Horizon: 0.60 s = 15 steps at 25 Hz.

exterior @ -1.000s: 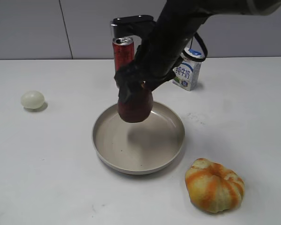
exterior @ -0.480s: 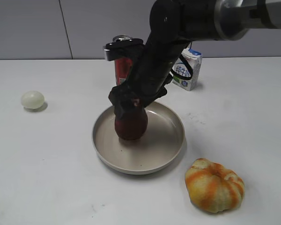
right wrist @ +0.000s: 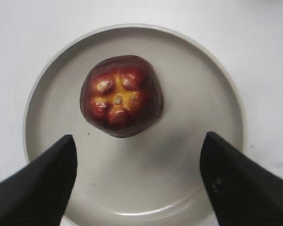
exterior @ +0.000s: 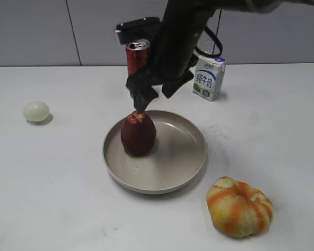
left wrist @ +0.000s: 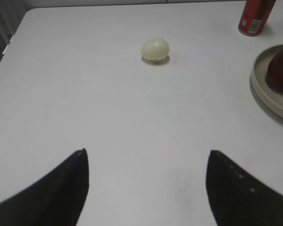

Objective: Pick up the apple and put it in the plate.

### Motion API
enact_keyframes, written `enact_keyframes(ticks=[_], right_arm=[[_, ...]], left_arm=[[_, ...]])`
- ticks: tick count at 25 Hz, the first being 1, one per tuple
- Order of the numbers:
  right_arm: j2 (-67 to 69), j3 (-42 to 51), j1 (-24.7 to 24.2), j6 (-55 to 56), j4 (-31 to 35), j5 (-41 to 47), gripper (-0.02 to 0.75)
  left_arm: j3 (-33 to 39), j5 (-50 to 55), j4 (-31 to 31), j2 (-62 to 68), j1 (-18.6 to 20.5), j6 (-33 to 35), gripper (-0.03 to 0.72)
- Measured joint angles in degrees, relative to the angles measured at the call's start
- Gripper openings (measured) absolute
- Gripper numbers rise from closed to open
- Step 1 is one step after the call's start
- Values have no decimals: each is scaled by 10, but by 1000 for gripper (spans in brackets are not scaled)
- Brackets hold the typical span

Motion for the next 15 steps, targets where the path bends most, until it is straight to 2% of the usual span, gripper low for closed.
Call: enact_keyframes(ticks=[3,7,12,15], right_arm=[[0,-62,-32,0,-8,57,613],[0,-110,-111,33,-12,104,608],[-9,-111,-216,62,-18,113,597],[-30,-96,-263,65,-20,113,594]], left_arm=[[0,0,0,0,0,0,589],[0,0,0,0,0,0,589],[0,0,0,0,0,0,589],[0,0,0,0,0,0,589]])
